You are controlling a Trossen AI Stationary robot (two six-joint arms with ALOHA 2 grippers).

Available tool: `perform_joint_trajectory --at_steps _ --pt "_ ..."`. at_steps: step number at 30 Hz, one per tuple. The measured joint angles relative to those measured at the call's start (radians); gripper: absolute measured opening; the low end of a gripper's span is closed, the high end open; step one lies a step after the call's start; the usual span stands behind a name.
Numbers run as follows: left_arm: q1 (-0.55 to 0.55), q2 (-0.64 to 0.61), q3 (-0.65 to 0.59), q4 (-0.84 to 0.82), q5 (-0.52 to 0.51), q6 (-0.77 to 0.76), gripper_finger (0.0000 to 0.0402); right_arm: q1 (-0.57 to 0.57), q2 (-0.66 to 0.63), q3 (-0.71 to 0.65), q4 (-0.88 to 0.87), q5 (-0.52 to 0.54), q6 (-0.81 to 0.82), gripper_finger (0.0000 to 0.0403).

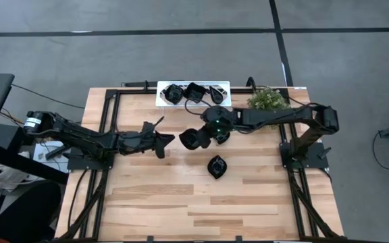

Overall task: Pick & Place Mini shaped plates
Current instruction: Stack the leaf-shaped plate on top of the other leaf-shaped plates on the shelf

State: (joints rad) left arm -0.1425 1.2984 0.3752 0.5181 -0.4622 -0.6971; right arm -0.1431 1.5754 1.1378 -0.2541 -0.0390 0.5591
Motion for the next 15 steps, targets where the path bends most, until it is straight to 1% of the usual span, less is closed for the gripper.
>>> perform_joint_trajectory --at_steps 3,6,9,12,15 --pt "0.000 0.000 0.000 0.046 0.000 0.000 0.0053 0.025 -0.024 0.000 0.015 0.084 -0.007 0.0001" --pt "0.000 0.000 0.000 0.095 0.000 0.002 0.0065 0.047 -0.041 0.000 0.043 0.168 -0.016 0.0001" --pt "0.000 0.000 0.000 0.123 0.000 0.003 0.0084 0.069 -0.041 0.000 0.105 0.249 -0.034 0.0001" --pt "0.000 0.000 0.000 0.153 0.010 0.004 0.0105 0.085 -0.035 0.000 0.173 0.307 -0.048 0.0001" --pt "0.000 0.000 0.000 0.167 0.022 0.004 0.0126 0.088 -0.036 0.000 0.183 0.357 -0.064 0.0000"
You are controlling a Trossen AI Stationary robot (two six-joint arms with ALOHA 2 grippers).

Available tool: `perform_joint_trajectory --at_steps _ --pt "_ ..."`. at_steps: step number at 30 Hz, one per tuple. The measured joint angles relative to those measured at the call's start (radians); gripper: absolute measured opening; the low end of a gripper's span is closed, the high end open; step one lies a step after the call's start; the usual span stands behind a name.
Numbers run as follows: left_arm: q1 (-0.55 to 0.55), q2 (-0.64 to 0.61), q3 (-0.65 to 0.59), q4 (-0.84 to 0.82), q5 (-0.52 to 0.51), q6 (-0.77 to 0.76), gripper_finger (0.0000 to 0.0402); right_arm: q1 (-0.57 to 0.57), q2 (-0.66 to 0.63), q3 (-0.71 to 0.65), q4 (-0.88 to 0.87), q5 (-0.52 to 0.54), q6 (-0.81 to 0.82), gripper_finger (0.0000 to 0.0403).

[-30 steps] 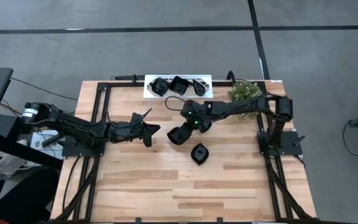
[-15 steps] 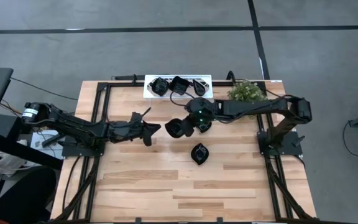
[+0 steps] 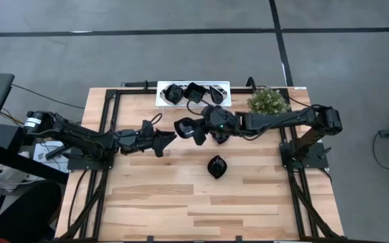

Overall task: Pick & Place Mini shaped plates
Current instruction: Stack the leaf-shaped plate on top of the other leaf-shaped plates on the shelf

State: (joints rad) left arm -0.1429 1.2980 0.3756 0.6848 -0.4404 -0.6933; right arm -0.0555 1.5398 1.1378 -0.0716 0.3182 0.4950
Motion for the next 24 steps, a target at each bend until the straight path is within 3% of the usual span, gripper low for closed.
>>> perform_joint_trajectory --at_steps 10,24 --pt "-0.001 0.000 0.000 0.007 0.063 0.000 0.0161 -0.008 -0.008 0.000 0.016 0.076 -0.034 0.0000" --pt "0.001 0.000 0.000 0.063 -0.206 0.116 0.0155 0.043 0.002 0.000 0.300 0.315 -0.246 0.0000"
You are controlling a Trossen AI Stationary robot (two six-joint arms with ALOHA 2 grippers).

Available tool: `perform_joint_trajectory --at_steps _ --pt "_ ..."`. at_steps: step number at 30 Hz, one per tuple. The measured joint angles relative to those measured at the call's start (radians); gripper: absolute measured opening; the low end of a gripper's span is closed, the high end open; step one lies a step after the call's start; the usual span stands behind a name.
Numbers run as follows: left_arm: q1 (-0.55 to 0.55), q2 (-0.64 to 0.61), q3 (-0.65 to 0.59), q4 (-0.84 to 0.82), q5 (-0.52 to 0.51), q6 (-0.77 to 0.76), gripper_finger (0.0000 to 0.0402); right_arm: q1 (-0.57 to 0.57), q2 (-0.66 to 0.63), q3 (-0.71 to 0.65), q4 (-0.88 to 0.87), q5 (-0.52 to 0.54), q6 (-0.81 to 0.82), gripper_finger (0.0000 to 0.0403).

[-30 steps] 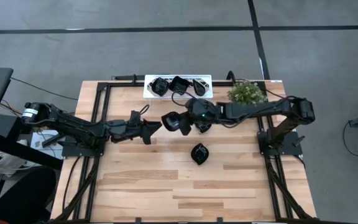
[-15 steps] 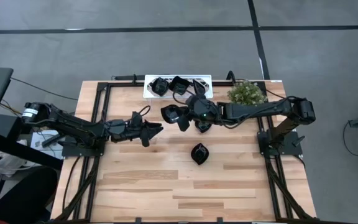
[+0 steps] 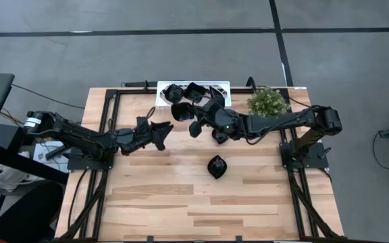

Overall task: Pick & Place Mini shaped plates
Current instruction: Stack the leaf-shaped plate on top of the other leaf-shaped plates on the shelf

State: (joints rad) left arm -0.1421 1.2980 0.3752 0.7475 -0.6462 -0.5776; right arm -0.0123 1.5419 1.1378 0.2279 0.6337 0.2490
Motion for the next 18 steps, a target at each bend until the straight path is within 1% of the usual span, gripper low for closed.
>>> perform_joint_trajectory --at_steps 3,6,9,13,18 --pt "0.000 0.000 0.000 0.076 -0.020 0.063 0.0155 0.007 0.014 0.000 0.024 0.048 -0.021 0.0000" --pt "0.000 0.000 0.000 0.157 -0.037 0.136 0.0156 0.006 0.019 0.000 0.025 0.057 -0.021 0.0000" --pt "0.000 0.000 0.000 0.217 -0.063 0.215 0.0155 0.004 0.031 0.000 0.063 0.076 -0.023 0.0000" --pt "0.000 0.000 0.001 0.221 -0.115 0.252 0.0152 0.006 0.032 0.000 0.074 0.078 -0.024 0.0000" --pt "0.019 0.000 0.001 0.223 -0.132 0.260 0.0152 0.005 0.032 0.000 0.101 0.094 -0.037 0.0000"
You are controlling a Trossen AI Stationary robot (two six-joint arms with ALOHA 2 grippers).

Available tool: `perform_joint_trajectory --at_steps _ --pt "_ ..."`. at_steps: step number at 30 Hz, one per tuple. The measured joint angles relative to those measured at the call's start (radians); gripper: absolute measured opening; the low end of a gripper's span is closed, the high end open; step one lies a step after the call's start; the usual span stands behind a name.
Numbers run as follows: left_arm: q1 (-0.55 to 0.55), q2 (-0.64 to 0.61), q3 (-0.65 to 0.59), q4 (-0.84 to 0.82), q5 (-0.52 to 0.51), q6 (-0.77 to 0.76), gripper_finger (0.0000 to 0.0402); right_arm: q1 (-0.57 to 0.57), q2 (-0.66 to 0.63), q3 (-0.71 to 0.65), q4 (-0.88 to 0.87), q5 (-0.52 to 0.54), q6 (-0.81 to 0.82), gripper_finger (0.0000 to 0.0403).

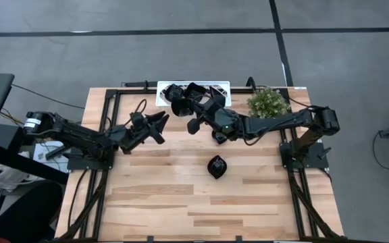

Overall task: Pick & Place Mini shaped plates
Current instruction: Stack the leaf-shaped plate on top of the other leaf-shaped plates on the shelf

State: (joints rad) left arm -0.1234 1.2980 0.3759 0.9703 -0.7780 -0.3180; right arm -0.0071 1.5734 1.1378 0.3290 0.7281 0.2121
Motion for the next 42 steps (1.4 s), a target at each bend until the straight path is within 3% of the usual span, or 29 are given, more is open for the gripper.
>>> perform_joint_trajectory --at_steps 9,22,29,36,42 --pt "0.021 0.000 0.000 0.000 0.000 0.000 0.0157 0.009 0.000 0.000 -0.027 0.003 -0.038 0.0000" --pt "0.021 0.000 0.000 -0.004 0.022 0.037 0.0190 0.014 0.007 0.066 -0.208 0.045 -0.101 0.0000" --pt "0.021 0.000 0.000 -0.004 -0.006 0.107 0.0195 0.020 0.124 0.234 -0.361 0.072 -0.203 0.0000" --pt "0.021 0.001 -0.001 -0.032 -0.016 0.129 0.0191 0.035 0.262 0.438 -0.557 0.206 -0.280 0.0000" --pt "0.016 0.001 -0.001 -0.084 -0.069 0.128 0.0190 0.046 0.279 0.484 -0.588 0.274 -0.308 0.0000"
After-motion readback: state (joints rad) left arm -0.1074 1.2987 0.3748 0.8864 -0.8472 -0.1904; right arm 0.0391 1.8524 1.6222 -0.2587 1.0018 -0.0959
